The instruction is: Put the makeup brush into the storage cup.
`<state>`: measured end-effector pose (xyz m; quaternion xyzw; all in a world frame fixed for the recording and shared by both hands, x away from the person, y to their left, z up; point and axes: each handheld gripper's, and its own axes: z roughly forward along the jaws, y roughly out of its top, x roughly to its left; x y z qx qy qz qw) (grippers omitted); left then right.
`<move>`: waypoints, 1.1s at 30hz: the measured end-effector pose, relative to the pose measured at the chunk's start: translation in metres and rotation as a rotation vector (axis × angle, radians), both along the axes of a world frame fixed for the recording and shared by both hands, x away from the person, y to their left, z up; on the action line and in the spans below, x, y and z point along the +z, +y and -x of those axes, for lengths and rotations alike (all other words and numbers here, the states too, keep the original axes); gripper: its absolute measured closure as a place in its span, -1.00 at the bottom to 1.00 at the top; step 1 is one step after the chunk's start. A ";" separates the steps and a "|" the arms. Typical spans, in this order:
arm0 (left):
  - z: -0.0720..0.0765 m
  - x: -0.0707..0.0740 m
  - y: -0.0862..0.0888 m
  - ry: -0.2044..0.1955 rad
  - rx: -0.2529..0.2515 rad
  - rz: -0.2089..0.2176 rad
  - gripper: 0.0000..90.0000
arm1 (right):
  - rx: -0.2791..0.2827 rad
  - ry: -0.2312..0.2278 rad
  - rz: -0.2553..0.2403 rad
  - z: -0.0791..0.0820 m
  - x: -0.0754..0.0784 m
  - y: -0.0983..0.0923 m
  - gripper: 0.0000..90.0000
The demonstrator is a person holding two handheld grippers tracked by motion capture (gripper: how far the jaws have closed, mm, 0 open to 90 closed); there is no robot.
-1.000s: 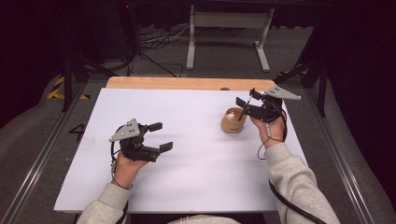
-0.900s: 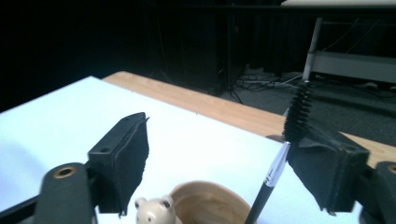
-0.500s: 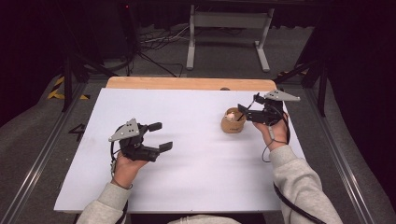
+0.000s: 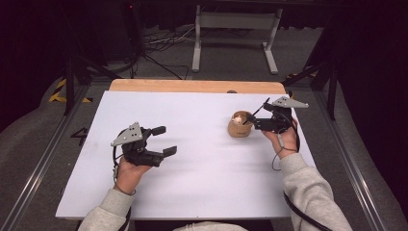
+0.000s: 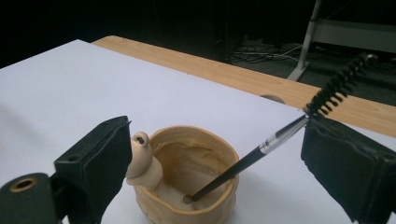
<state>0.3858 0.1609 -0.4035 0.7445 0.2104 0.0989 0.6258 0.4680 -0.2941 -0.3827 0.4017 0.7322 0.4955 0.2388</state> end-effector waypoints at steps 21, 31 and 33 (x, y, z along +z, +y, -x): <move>0.018 0.004 0.025 -0.030 0.031 -0.033 -0.70 | 0.083 -0.044 0.029 0.038 0.017 -0.011 -0.86; 0.033 0.006 0.041 -0.038 0.047 -0.043 -0.71 | 0.126 -0.089 0.001 0.067 0.020 -0.015 -0.91; 0.035 0.006 0.044 -0.042 0.052 -0.048 -0.71 | 0.145 -0.103 -0.003 0.072 0.020 -0.016 -0.93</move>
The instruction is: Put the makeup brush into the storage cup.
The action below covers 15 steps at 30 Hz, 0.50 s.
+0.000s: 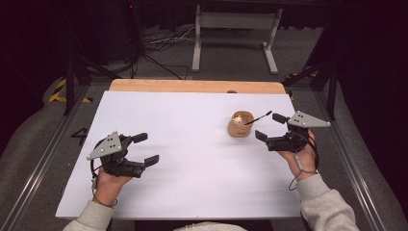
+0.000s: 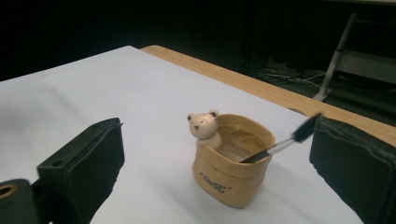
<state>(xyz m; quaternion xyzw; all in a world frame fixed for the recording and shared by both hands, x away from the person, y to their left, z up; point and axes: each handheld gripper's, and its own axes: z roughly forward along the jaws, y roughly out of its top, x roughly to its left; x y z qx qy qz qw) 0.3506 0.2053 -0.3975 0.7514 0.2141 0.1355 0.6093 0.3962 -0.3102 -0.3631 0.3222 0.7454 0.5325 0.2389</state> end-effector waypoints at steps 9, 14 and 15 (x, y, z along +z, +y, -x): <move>0.009 -0.005 0.011 0.017 0.013 0.007 -0.72 | 0.066 -0.050 -0.003 0.021 -0.004 -0.001 -0.96; 0.014 -0.007 0.017 0.013 0.021 0.014 -0.73 | 0.090 -0.070 -0.019 0.030 -0.009 0.001 -0.97; 0.015 -0.008 0.017 0.014 0.020 0.013 -0.73 | 0.095 -0.074 -0.023 0.031 -0.011 0.001 -0.97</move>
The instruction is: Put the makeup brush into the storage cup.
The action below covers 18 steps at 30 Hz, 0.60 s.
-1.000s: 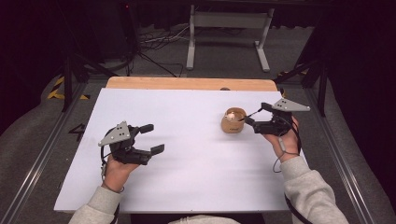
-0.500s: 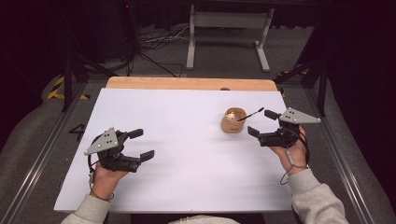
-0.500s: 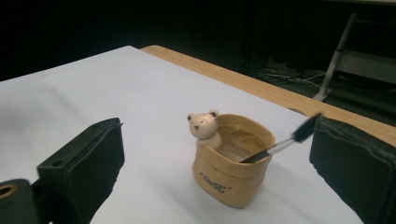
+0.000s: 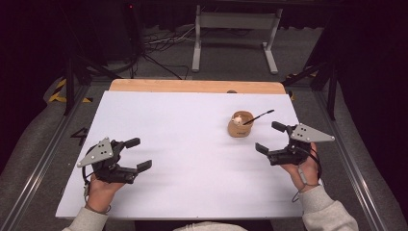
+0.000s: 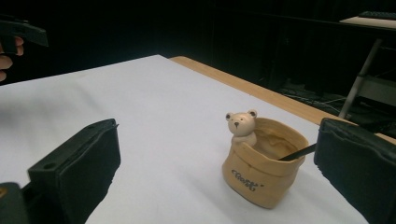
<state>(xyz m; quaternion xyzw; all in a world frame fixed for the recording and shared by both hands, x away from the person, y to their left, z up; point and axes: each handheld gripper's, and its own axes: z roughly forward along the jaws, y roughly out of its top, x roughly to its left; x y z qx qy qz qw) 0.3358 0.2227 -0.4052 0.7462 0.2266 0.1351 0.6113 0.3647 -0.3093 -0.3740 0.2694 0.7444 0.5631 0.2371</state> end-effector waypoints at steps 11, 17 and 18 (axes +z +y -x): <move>0.001 -0.010 0.008 0.001 0.031 0.012 -0.74 | 0.041 -0.043 -0.037 0.012 -0.019 0.001 -0.98; -0.001 -0.015 0.010 0.000 0.043 0.009 -0.74 | 0.045 -0.047 -0.051 0.016 -0.030 0.003 -0.98; -0.002 -0.016 0.010 -0.002 0.051 0.009 -0.74 | 0.045 -0.046 -0.050 0.016 -0.032 0.003 -0.98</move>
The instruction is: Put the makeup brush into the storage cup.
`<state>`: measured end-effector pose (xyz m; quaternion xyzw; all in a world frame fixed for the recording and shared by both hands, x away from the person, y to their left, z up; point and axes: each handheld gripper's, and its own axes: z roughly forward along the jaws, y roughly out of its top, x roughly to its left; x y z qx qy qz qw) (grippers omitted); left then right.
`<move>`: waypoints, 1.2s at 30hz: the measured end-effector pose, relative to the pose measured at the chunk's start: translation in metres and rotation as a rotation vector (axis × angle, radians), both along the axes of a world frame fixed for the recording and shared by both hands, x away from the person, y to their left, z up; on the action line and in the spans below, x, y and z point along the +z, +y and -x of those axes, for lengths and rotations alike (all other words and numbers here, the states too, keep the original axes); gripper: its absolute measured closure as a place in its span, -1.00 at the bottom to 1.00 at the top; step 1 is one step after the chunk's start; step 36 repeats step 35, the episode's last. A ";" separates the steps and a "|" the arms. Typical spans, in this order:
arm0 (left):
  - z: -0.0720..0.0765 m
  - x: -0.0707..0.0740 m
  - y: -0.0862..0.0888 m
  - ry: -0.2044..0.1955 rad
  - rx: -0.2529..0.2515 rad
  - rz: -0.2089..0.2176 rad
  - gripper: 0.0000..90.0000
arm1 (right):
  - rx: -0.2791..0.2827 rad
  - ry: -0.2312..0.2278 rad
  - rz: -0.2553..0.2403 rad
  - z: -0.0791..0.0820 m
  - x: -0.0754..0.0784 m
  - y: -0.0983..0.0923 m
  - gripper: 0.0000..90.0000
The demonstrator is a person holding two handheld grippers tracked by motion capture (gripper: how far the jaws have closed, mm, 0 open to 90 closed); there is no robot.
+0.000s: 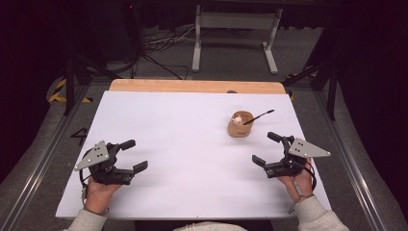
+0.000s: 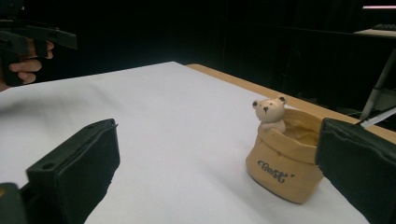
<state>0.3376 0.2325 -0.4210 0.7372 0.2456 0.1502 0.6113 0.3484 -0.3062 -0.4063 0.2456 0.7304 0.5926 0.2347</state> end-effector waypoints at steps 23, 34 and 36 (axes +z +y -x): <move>-0.003 -0.020 -0.001 -0.012 0.109 -0.016 -0.74 | -0.002 0.003 0.001 0.002 -0.028 0.010 -0.97; -0.003 -0.022 -0.001 0.003 0.108 -0.015 -0.75 | -0.004 0.002 -0.002 0.001 -0.027 0.009 -0.97; -0.003 -0.022 -0.001 0.003 0.108 -0.015 -0.75 | -0.004 0.004 -0.004 0.001 -0.027 0.009 -0.97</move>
